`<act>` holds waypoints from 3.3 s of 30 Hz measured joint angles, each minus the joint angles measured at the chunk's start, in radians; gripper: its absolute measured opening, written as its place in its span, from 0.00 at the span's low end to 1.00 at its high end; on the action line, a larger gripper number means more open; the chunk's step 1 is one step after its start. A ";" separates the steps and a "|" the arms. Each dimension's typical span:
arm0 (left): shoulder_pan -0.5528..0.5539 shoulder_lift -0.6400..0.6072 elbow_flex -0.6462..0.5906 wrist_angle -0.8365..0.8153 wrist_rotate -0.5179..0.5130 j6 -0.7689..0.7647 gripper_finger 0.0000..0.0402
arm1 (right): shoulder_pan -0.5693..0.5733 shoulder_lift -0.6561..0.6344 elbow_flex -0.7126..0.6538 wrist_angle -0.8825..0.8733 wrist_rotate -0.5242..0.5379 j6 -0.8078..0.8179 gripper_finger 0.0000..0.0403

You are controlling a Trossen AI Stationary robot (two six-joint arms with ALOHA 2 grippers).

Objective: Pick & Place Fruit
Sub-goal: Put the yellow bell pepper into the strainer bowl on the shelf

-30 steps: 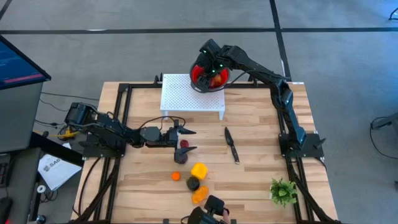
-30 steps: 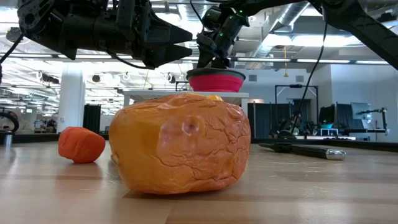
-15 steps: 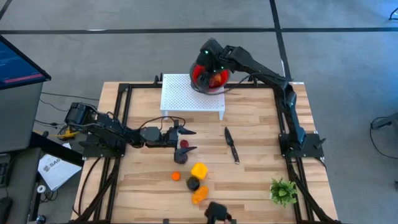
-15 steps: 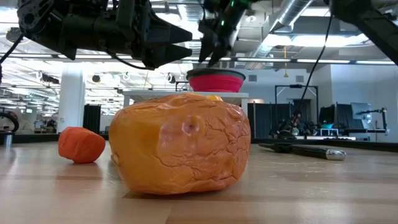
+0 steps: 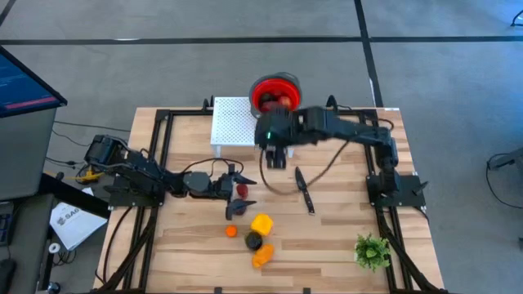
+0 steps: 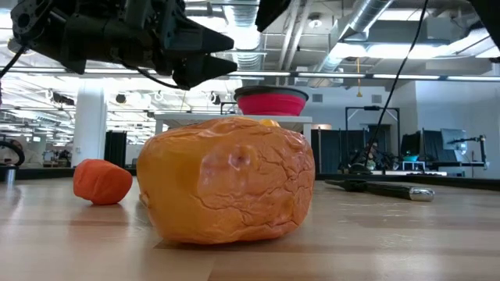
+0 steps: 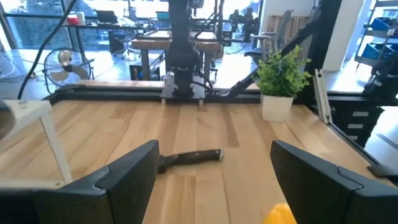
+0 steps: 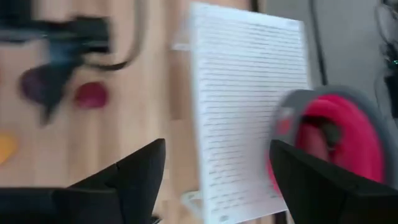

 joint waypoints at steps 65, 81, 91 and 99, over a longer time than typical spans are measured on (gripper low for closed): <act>0.000 -0.001 -0.069 -0.035 -0.070 -0.246 0.75 | 0.340 -0.033 -0.825 0.713 -0.323 -0.260 0.92; -0.044 -0.001 -0.069 -0.058 0.051 -0.256 0.75 | 0.279 -0.339 -1.596 1.579 -0.295 0.043 0.80; -0.085 0.000 0.094 -0.524 0.125 -0.305 0.75 | 0.192 -0.146 -1.635 1.935 -0.523 0.081 0.85; -0.085 0.000 0.097 -0.533 0.122 -0.318 0.75 | 0.167 -0.002 -1.505 1.928 -0.675 0.068 0.94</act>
